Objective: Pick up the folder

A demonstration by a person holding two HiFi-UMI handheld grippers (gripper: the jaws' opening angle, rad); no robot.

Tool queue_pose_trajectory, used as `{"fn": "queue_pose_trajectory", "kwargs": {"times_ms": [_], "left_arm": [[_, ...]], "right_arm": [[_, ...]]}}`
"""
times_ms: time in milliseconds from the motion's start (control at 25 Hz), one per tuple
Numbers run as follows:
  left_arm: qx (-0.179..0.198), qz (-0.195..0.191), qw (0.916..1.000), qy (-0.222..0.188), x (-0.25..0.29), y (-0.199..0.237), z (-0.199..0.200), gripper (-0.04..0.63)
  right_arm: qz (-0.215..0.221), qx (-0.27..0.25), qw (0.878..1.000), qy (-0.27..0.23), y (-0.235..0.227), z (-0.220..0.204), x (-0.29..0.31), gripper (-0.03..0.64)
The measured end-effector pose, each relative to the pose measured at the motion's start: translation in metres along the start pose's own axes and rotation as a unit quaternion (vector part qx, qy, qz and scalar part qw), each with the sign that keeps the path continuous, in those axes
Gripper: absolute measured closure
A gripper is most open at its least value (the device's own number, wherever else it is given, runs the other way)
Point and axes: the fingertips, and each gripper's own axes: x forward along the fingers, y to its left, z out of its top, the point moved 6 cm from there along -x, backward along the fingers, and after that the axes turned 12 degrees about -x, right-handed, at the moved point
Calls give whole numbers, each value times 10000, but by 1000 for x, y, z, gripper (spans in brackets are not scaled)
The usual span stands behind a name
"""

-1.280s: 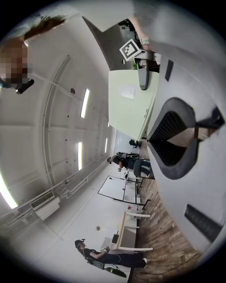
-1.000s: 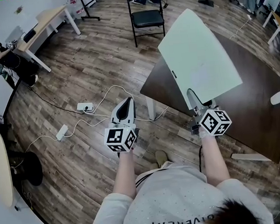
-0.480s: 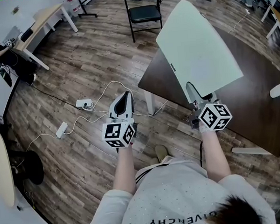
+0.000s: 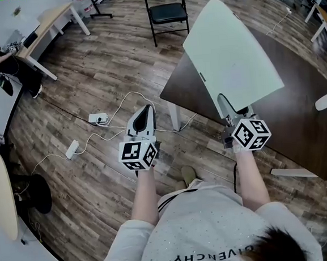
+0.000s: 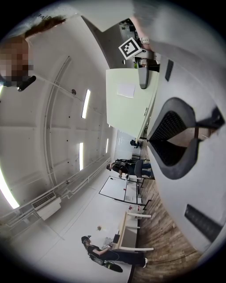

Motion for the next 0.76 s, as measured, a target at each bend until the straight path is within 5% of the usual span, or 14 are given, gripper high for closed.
{"fn": "queue_pose_trajectory", "kwargs": {"times_ms": [760], "left_arm": [[21,-9,10000,47,-6,-3,-6,597]], "right_arm": [[-78,72,9999,-7,-1,-10,-13,353]]}}
